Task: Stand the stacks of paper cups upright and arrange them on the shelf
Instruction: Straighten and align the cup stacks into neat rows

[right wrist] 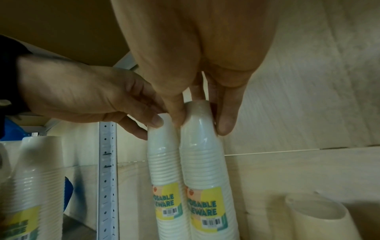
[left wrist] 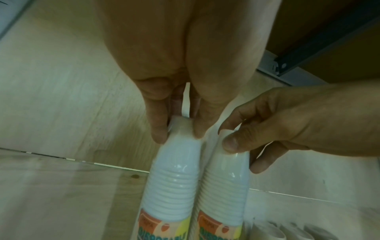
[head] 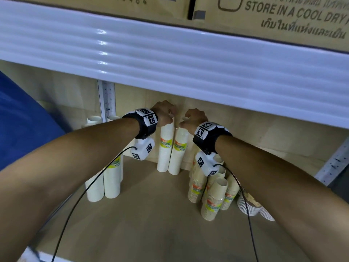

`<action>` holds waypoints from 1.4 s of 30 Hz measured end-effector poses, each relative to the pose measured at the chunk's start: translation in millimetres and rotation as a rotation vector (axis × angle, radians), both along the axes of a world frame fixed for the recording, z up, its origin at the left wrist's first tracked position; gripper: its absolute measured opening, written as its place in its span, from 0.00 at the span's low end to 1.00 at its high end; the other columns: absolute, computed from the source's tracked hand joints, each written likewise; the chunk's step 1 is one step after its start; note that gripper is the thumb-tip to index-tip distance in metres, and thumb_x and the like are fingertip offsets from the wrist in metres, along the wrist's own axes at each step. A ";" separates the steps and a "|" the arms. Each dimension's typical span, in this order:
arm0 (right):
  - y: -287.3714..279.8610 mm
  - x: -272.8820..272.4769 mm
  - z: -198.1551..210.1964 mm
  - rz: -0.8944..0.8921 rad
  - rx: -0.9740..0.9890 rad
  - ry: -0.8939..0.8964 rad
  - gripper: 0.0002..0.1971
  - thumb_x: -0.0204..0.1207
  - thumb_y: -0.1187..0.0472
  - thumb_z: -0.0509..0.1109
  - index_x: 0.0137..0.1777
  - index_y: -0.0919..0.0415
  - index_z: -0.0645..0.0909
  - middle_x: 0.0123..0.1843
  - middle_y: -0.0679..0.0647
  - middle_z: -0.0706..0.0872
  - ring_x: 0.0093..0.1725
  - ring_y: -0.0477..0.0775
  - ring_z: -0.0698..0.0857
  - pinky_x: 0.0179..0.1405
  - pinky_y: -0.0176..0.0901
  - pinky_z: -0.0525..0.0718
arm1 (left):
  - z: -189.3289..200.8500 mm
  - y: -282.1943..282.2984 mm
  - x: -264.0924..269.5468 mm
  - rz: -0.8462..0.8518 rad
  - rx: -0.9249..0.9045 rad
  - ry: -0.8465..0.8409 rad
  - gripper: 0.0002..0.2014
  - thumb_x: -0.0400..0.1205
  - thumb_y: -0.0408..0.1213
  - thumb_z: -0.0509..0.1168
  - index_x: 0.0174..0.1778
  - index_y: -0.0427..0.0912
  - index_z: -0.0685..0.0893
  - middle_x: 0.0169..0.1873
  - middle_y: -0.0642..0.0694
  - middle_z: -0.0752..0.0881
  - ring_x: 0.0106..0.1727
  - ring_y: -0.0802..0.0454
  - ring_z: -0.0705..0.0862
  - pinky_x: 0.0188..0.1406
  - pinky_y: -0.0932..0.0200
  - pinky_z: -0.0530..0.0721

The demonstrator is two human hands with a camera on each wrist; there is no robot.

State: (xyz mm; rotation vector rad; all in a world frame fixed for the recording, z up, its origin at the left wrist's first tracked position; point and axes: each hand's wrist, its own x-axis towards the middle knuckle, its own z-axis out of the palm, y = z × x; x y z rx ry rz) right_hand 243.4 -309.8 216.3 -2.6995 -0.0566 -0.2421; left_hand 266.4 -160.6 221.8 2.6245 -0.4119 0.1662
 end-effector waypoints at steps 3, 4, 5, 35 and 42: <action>1.1 1.7 1.2 0.016 -0.019 0.005 0.21 0.81 0.54 0.68 0.72 0.60 0.76 0.72 0.55 0.79 0.70 0.55 0.79 0.59 0.38 0.77 | 0.5 -2.1 -0.7 0.000 -0.011 -0.015 0.18 0.86 0.35 0.63 0.73 0.46 0.79 0.74 0.47 0.76 0.71 0.48 0.77 0.52 0.67 0.71; 1.5 1.9 1.6 0.016 -0.022 0.000 0.19 0.81 0.54 0.68 0.70 0.60 0.77 0.70 0.55 0.80 0.68 0.55 0.80 0.57 0.38 0.77 | 0.5 -2.5 -0.5 -0.002 -0.028 -0.011 0.19 0.86 0.34 0.63 0.74 0.46 0.78 0.74 0.48 0.77 0.70 0.48 0.78 0.52 0.67 0.71; 1.5 2.3 1.7 0.013 -0.012 -0.002 0.18 0.81 0.54 0.68 0.68 0.60 0.78 0.69 0.55 0.81 0.67 0.55 0.81 0.55 0.38 0.77 | 0.6 -2.4 -0.9 -0.004 -0.041 -0.006 0.19 0.86 0.34 0.64 0.74 0.46 0.78 0.74 0.47 0.77 0.70 0.48 0.78 0.52 0.66 0.72; 127.6 -43.3 9.9 0.359 0.163 -0.155 0.22 0.74 0.50 0.74 0.66 0.58 0.79 0.64 0.58 0.82 0.65 0.57 0.80 0.56 0.40 0.77 | 57.8 143.4 -89.9 0.323 0.097 -0.146 0.19 0.80 0.45 0.71 0.66 0.48 0.83 0.65 0.44 0.80 0.59 0.50 0.80 0.51 0.63 0.73; 162.2 -52.7 -6.4 0.414 0.195 -0.112 0.24 0.75 0.45 0.72 0.65 0.59 0.81 0.63 0.58 0.83 0.58 0.59 0.83 0.48 0.39 0.76 | 28.9 183.5 -117.2 0.441 -0.035 -0.118 0.19 0.77 0.43 0.73 0.65 0.47 0.84 0.65 0.46 0.82 0.58 0.49 0.83 0.50 0.60 0.78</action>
